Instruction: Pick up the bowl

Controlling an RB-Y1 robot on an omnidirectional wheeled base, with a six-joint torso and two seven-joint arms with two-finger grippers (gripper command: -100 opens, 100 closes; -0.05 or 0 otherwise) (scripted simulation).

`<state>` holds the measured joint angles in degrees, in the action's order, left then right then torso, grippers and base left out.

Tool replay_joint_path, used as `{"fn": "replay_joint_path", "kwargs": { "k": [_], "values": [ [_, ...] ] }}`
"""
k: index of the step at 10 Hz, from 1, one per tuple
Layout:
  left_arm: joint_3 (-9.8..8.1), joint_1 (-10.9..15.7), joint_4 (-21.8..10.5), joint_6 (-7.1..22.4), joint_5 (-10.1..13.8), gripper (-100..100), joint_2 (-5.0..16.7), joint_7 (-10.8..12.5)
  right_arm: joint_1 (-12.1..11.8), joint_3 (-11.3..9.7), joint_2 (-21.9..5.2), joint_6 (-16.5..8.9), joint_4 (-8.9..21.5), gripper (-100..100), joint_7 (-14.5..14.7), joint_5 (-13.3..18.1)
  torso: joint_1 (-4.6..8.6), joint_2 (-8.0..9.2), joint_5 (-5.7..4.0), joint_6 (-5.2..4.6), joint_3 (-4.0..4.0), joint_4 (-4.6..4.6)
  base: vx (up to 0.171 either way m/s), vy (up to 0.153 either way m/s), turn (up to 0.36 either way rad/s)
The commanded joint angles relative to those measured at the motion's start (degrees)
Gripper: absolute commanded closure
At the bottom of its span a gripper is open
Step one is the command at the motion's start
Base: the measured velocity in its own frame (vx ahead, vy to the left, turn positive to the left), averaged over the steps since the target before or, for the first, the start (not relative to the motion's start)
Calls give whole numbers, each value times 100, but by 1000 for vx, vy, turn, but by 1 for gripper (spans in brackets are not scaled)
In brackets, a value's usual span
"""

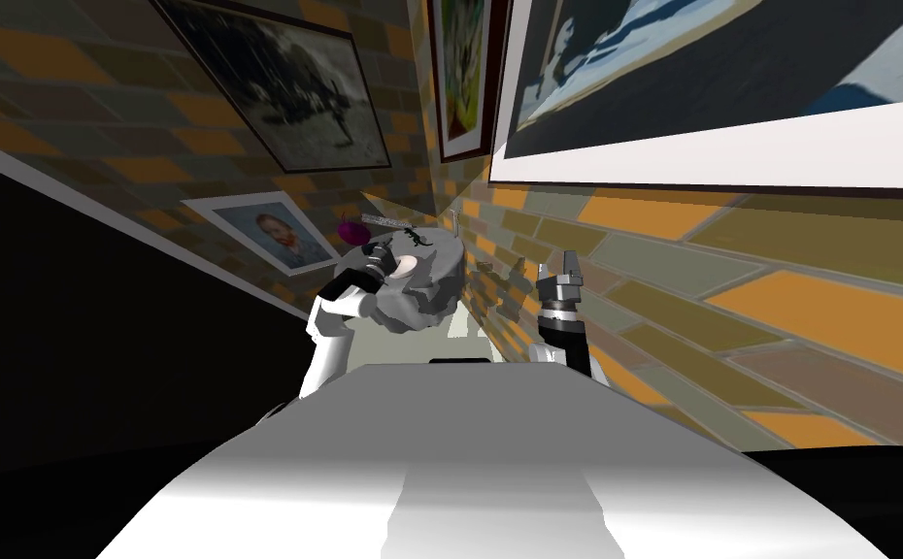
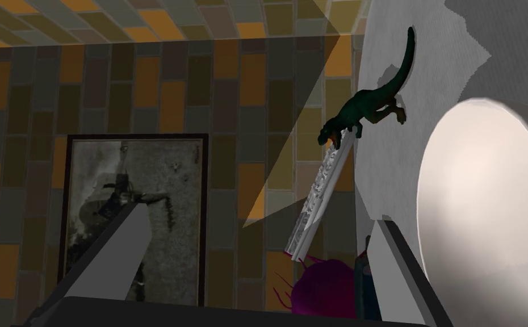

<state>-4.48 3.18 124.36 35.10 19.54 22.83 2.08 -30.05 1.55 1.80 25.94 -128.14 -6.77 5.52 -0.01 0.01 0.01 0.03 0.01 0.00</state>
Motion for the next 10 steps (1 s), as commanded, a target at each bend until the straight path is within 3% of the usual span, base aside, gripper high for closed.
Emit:
{"fn": "replay_joint_path", "kwargs": {
  "k": [1, 3, 4, 6, 7, 9, 10],
  "values": [
    [1, 176, -85, 286, 126, -100, 95, 35, 0, 0, 0, 0, 0, 0, 0, 0, 0, 0, 0, 0, 0, 0, -7, -4, -33],
    [1, 176, -85, 519, 126, -100, 95, 35, 0, 0, 0, 0, 0, 0, 0, 0, 1, 1, 0, -1, 1, 0, -3, -1, -11],
    [-1, 352, -178, 710, 257, -100, 194, 72, 0, 0, 0, 0, 0, 0, 0, 0, 0, 1, 0, 0, 0, 0, -11, -3, -39],
    [-1, 352, -178, 971, 257, -100, 194, 72, 0, 0, 0, 0, 0, 0, 0, 0, 1, 2, 0, 0, 1, -1, -5, -1, -11],
    [-2, 526, -273, 1170, 388, -100, 289, 110, 0, 0, 0, 0, 0, 0, 0, 0, 1, 1, 0, 0, 1, 0, -8, -4, -35],
    [-2, 526, -273, 1418, 388, -100, 289, 110, 0, 0, 0, 0, 0, 0, 0, 0, 2, 2, 0, 0, 1, 0, -4, -1, -14],
    [-4, 700, -367, 1645, 519, -100, 380, 149, 0, 0, 0, 0, 0, 0, 0, 0, 1, 1, 0, 0, 1, 0, -8, -3, -36]
  ]
}}
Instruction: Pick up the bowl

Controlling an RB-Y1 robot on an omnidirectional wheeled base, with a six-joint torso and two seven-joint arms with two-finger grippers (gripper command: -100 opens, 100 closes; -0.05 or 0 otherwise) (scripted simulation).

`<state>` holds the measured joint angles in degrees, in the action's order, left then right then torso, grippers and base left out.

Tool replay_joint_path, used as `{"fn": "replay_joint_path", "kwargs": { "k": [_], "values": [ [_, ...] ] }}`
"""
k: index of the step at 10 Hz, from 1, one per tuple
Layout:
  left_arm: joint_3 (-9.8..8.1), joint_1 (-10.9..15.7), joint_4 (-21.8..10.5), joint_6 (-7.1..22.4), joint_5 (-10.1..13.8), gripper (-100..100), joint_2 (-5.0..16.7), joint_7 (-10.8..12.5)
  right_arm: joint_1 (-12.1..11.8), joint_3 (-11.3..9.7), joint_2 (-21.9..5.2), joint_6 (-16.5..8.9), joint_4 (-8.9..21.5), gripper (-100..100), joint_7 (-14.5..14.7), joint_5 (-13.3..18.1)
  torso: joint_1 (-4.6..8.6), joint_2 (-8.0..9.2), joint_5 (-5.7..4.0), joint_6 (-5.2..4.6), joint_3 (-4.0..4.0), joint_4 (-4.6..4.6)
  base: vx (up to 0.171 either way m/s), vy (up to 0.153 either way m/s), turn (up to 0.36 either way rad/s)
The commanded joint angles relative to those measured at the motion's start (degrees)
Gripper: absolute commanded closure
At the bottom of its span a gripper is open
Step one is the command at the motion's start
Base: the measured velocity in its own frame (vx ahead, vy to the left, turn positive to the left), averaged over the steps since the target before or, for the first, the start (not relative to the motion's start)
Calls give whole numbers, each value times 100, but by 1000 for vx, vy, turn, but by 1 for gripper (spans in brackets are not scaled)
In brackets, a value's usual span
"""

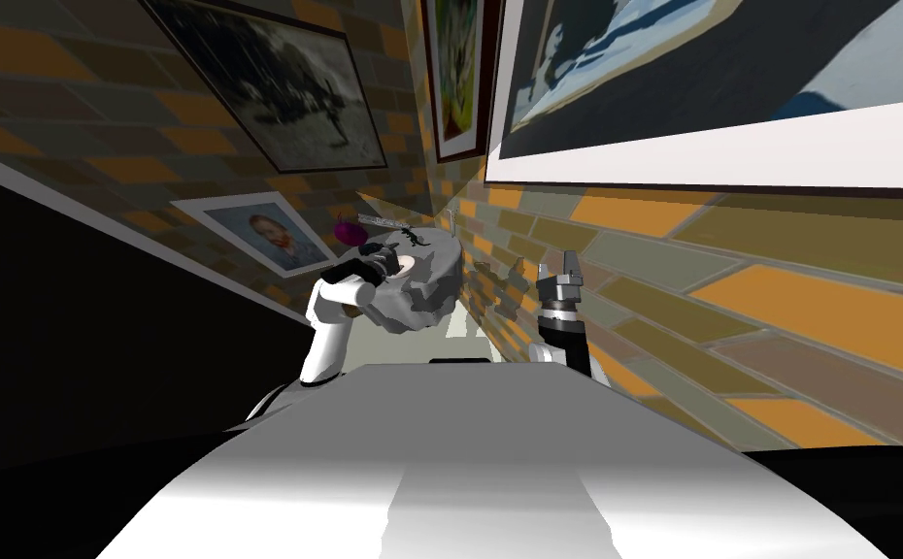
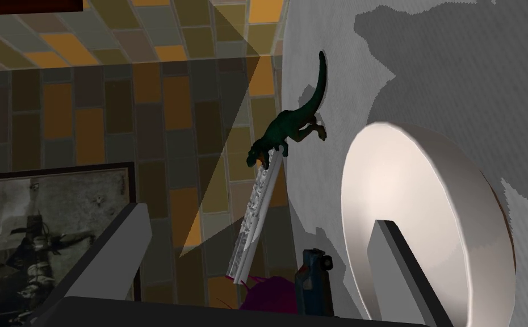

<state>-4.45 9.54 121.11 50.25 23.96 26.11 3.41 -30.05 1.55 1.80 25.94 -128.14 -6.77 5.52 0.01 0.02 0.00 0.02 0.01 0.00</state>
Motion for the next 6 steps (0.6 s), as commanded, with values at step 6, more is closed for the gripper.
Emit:
{"fn": "replay_joint_path", "kwargs": {
  "k": [6],
  "values": [
    [-11, 403, -227, 967, 334, -100, 226, 100, 0, 0, 0, 0, 0, 0, 0, 0, -2, -1, 1, 2, -1, 0, -2, 0, -20]
  ]
}}
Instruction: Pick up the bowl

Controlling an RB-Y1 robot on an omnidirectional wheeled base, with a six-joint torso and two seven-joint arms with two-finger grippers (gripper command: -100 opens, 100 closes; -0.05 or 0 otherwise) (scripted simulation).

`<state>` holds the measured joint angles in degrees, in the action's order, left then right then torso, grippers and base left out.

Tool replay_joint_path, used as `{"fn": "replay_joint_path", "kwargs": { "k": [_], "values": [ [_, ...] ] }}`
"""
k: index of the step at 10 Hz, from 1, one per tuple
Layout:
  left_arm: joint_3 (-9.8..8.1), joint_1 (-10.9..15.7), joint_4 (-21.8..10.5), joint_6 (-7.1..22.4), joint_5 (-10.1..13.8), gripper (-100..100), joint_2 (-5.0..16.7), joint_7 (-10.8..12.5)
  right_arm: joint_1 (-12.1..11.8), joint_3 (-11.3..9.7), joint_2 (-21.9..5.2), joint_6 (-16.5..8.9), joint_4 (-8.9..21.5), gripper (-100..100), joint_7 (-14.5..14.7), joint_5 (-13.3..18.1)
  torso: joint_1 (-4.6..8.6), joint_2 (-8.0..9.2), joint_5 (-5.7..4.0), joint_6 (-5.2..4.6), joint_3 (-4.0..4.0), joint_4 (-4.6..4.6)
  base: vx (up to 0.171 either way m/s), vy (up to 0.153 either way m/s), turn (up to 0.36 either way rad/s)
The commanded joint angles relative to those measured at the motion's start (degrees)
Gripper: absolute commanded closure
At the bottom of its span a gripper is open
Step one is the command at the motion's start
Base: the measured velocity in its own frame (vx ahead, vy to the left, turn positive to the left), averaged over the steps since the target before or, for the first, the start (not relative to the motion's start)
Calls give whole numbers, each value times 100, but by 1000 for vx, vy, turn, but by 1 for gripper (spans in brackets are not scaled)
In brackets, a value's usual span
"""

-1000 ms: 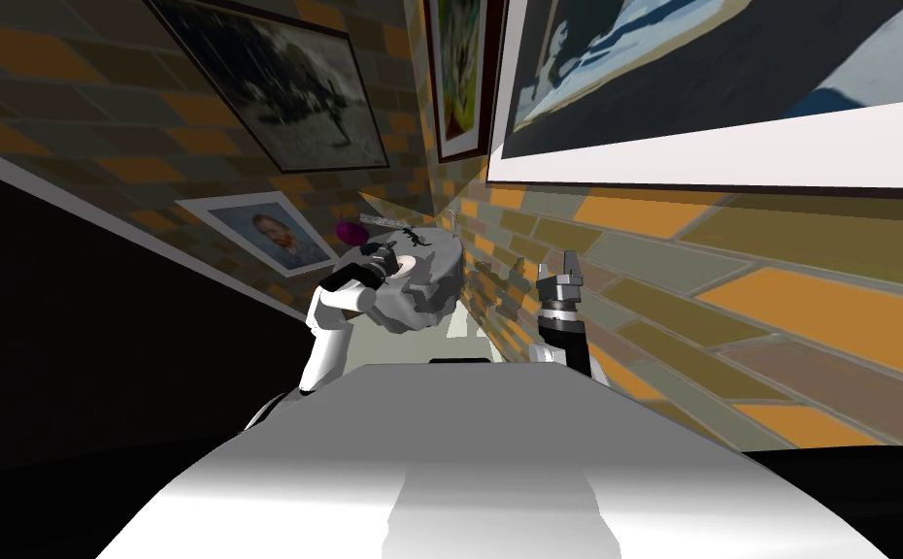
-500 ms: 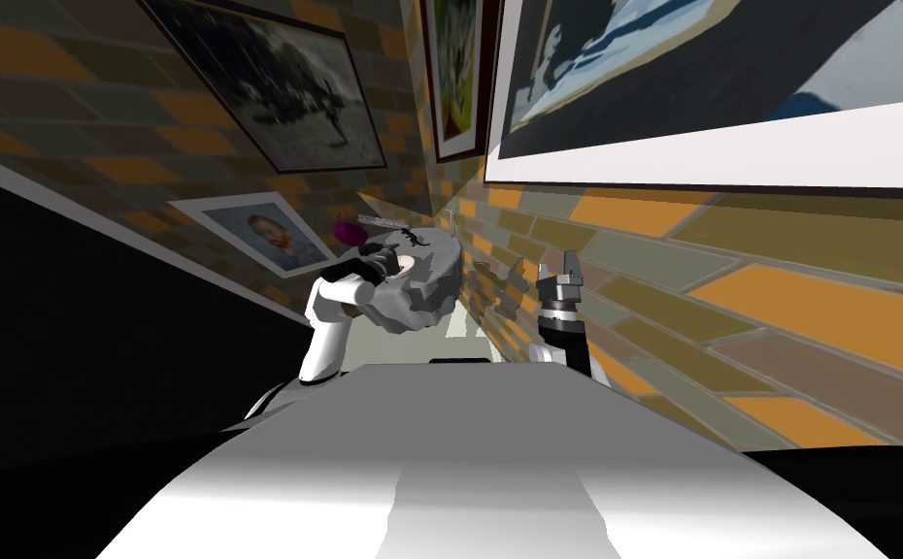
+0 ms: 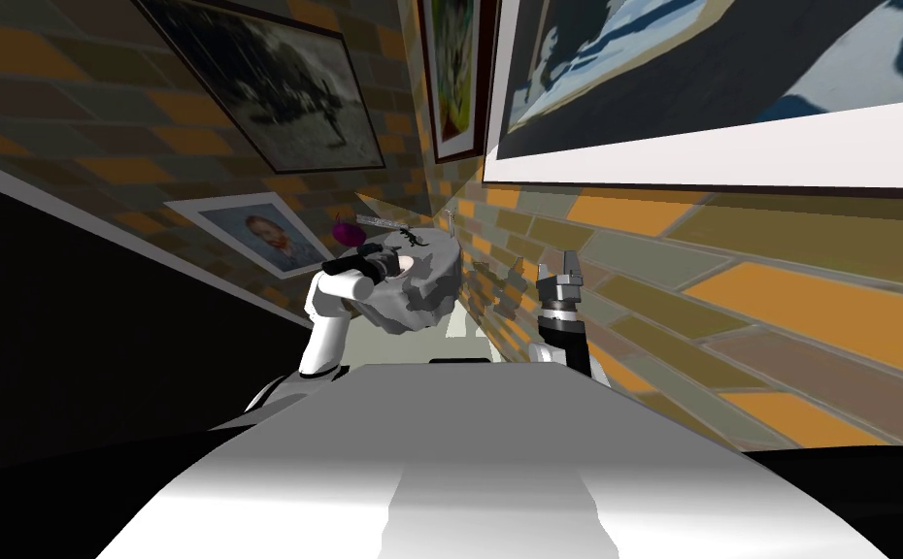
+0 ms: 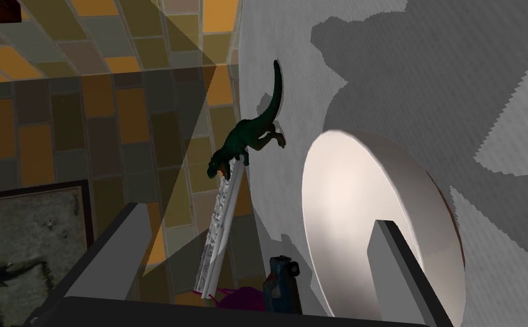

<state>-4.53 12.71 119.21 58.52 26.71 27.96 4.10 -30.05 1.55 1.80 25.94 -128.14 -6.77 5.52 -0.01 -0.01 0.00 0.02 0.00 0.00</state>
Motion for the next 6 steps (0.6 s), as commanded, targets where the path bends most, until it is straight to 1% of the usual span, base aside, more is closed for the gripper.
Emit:
{"fn": "replay_joint_path", "kwargs": {
  "k": [1, 2, 3, 4, 5, 6],
  "values": [
    [-3, 87, -36, 286, 59, -100, 41, 30, 0, 0, 0, 0, 0, 0, 0, 0, 0, 0, 0, 0, 0, 0, 2, 4, -28],
    [-3, 87, -36, 369, 59, -100, 41, 30, 0, 0, 0, 0, 0, 0, 0, 0, -1, 0, 1, 1, 0, 0, 0, 0, 0],
    [-7, 254, -123, 561, 186, -100, 125, 77, 0, 0, 0, 0, 0, 0, 0, 0, -1, 0, 1, 2, 0, 0, 5, 5, -32],
    [-7, 254, -123, 712, 186, -100, 125, 77, 0, 0, 0, 0, 0, 0, 0, 0, -1, -1, 0, 0, -1, 0, 6, 8, -23],
    [-7, 254, -123, 784, 186, -100, 125, 77, 0, 0, 0, 0, 0, 0, 0, 0, -2, -1, 1, 1, -1, 1, 0, 0, 0],
    [-11, 418, -207, 1004, 311, -100, 207, 126, 0, 0, 0, 0, 0, 0, 0, 0, -1, 0, 1, 2, 0, 1, 7, 6, -34]
  ]
}}
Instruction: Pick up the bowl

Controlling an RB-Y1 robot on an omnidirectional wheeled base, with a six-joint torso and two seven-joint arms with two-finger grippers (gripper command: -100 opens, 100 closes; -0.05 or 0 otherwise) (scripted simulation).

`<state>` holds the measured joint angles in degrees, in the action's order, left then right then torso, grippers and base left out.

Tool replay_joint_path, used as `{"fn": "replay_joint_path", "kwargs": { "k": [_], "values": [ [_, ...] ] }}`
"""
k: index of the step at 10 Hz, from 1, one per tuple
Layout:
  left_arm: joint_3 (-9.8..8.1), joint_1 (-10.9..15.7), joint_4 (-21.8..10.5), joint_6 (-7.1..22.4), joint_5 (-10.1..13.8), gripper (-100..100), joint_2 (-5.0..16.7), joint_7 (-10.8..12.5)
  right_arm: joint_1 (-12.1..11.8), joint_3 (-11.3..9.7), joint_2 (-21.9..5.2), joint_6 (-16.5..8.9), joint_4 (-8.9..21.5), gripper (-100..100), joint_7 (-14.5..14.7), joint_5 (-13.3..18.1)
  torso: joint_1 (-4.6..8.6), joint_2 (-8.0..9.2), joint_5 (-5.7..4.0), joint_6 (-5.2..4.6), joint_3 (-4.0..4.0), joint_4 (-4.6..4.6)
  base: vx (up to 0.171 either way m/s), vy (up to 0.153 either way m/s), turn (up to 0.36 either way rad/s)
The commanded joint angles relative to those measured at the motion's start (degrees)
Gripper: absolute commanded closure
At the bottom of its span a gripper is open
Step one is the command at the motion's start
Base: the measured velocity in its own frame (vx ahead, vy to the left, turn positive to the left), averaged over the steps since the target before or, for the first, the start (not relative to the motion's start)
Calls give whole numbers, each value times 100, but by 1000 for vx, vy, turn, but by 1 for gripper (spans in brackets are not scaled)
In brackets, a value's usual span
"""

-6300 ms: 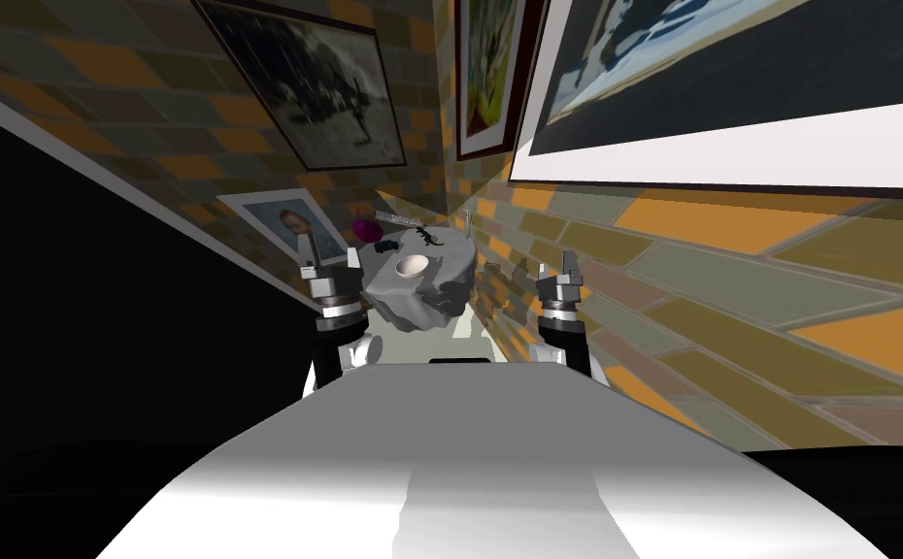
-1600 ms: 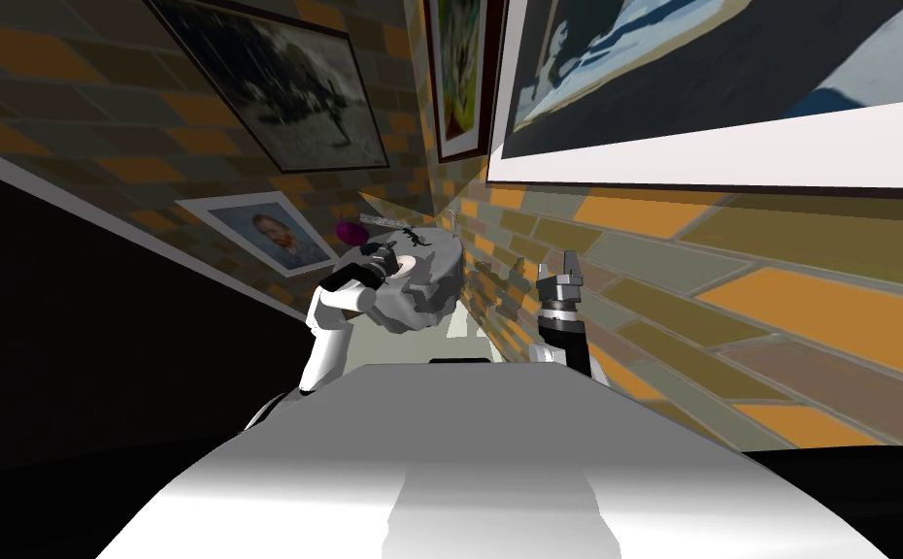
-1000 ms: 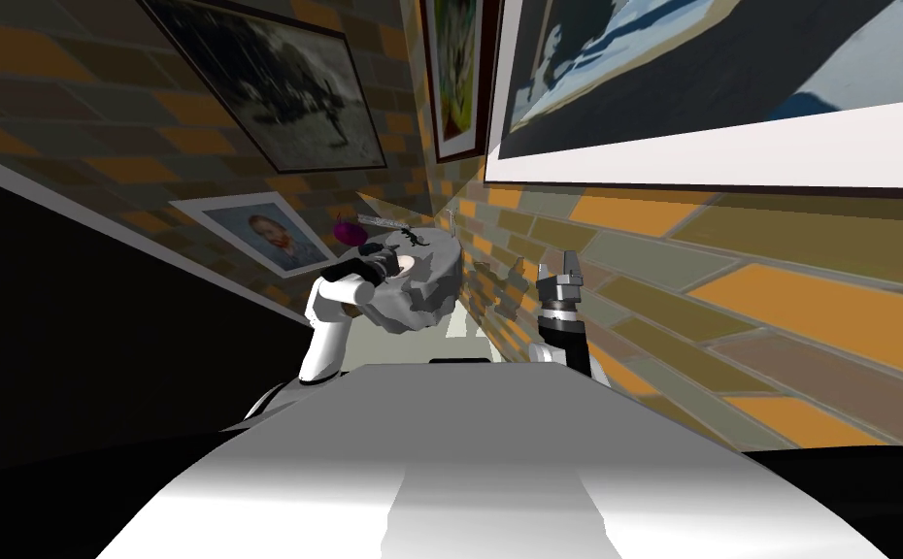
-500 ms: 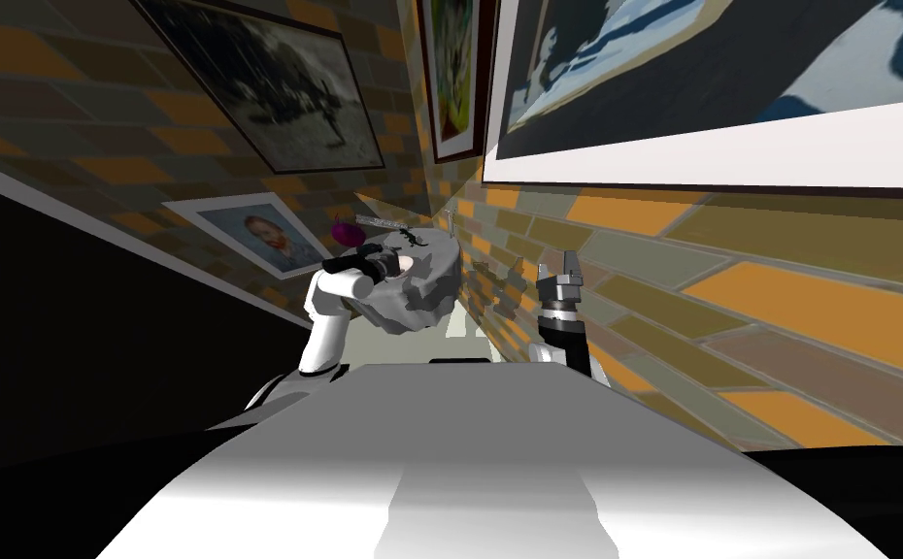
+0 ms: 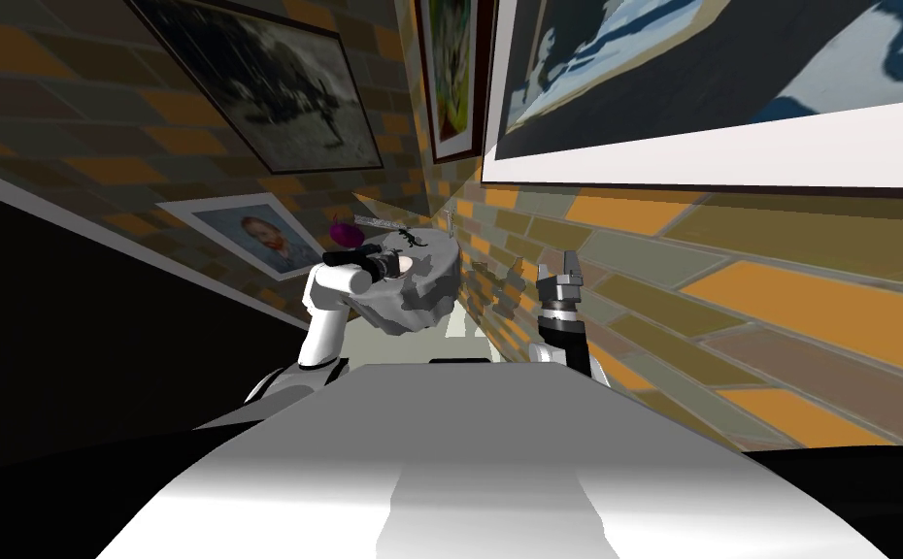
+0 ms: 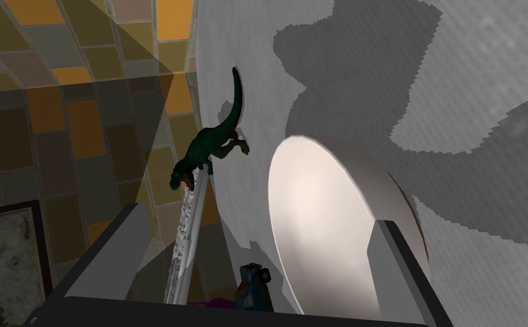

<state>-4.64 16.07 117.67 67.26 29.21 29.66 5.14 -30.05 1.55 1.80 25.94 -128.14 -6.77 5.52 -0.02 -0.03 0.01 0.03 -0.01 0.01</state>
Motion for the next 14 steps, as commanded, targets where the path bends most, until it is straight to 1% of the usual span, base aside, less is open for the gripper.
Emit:
{"fn": "replay_joint_path", "kwargs": {
  "k": [1, 2, 3, 4, 5, 6, 7, 8, 9, 10, 11, 12, 13, 14],
  "values": [
    [-1, 81, -53, 286, 60, -100, 38, 23, 0, 0, 0, 0, 0, 0, 0, 0, 0, 0, 0, 0, 0, 0, 7, 9, -25],
    [-5, 241, -134, 452, 185, -100, 120, 76, 0, 0, 0, 0, 0, 0, 0, 0, -1, 0, 1, 1, 0, 0, 13, 12, -41],
    [-5, 241, -134, 617, 185, -100, 120, 76, 0, 0, 0, 0, 0, 0, 0, 0, -2, -2, 0, 0, -1, 1, 12, 11, -19],
    [-5, 241, -134, 711, 185, -100, 120, 76, 0, 0, 0, 0, 0, 0, 0, 0, -2, -2, 1, 2, -1, 1, 0, 0, 0],
    [-9, 392, -213, 918, 309, -100, 201, 132, 0, 0, 0, 0, 0, 0, 0, 0, 0, 0, 1, 2, 0, 0, 10, 7, -38],
    [-9, 392, -213, 1073, 309, -100, 201, 132, 0, 0, 0, 0, 0, 0, 0, 0, 0, -1, 0, 0, -1, 0, 10, 11, -23],
    [-9, 534, -291, 1231, 432, -100, 283, 193, 0, 0, 0, 0, 0, 0, 0, 0, -1, -1, 1, 2, -1, 1, 13, 17, -37],
    [-9, 534, -291, 1393, 432, -100, 283, 193, 0, 0, 0, 0, 0, 0, 0, 0, -4, -2, 1, 1, -1, 1, 13, 16, -18],
    [-9, 534, -291, 1470, 432, -100, 283, 193, 0, 0, 0, 0, 0, 0, 0, 0, -4, -2, 2, 2, -2, 1, 5, 7, 5],
    [-8, 665, -369, 1685, 553, -100, 364, 258, 0, 0, 0, 0, 0, 0, 0, 0, -1, 0, 1, 2, 0, 1, 10, 14, -28],
    [-8, 665, -369, 1831, 553, -100, 364, 258, 0, 0, 0, 0, 0, 0, 0, 0, -3, -1, 1, 1, -1, 1, 11, 14, -25],
    [-5, 786, -448, 1989, 670, -100, 443, 327, 0, 0, 0, 0, 0, 0, 0, 0, -3, -1, 2, 2, -1, 1, 16, 20, -39],
    [-5, 786, -448, 2150, 670, -100, 443, 327, 0, 0, 0, 0, 0, 0, 0, 0, -5, -3, 1, 1, -2, 1, 17, 19, -20],
    [-5, 786, -448, 2177, 670, -100, 443, 327, 0, 0, 0, 0, 0, 0, 0, 0, -5, -3, 2, 2, -2, 1, 8, 8, 7]
  ]
}}
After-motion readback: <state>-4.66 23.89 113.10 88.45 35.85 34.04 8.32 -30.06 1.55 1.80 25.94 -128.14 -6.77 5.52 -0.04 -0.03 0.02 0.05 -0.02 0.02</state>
